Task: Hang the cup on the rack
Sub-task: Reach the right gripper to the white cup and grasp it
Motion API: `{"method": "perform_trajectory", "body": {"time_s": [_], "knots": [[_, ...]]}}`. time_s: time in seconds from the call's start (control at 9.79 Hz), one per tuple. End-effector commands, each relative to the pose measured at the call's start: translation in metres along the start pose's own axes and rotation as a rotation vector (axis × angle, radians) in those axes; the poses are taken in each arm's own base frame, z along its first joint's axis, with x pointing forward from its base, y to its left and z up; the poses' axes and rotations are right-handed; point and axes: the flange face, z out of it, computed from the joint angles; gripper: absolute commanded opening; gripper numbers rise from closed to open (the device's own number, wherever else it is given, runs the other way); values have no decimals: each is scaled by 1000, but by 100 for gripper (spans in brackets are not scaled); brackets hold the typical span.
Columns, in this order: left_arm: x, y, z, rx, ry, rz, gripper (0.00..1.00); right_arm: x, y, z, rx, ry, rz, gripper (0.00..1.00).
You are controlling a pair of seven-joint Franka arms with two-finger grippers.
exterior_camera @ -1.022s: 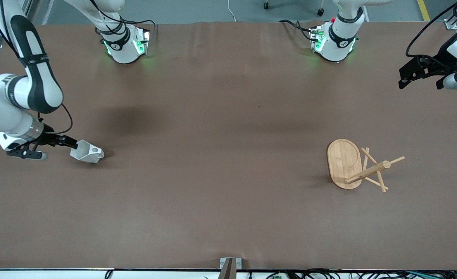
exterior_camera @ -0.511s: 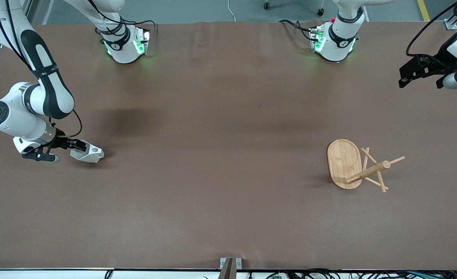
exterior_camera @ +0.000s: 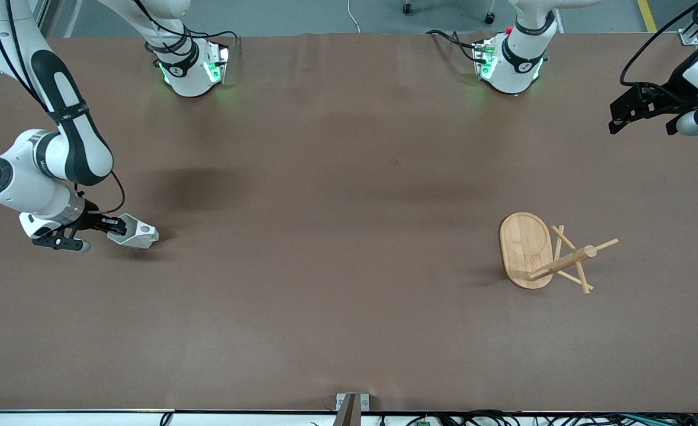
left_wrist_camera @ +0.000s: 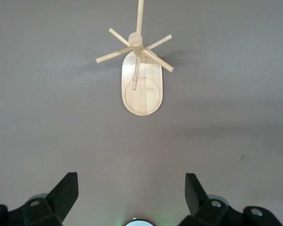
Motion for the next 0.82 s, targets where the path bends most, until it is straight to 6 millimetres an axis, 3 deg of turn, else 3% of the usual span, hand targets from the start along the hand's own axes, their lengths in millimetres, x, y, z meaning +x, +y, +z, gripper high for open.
{"method": "perform_trajectory", "body": {"time_s": [0.0,0.2,0.31,0.51,0.61,0.72], "knots": [[-1,0,10,-13,-31,10,100,3,1,0,14,0,19,1],[-1,2,8,-13,-27,16,100,8,-1,-6,16,-9,4,1],[-2,5,7,-13,-25,22,100,11,-8,-22,19,-35,-21,1],[-2,19,7,-74,-29,18,100,44,-39,-105,41,-91,-163,1],[-2,23,8,-103,-34,20,100,53,-69,-137,89,-115,-182,1],[-1,30,11,-127,-42,29,100,49,-86,-152,184,-138,-147,1]]}}
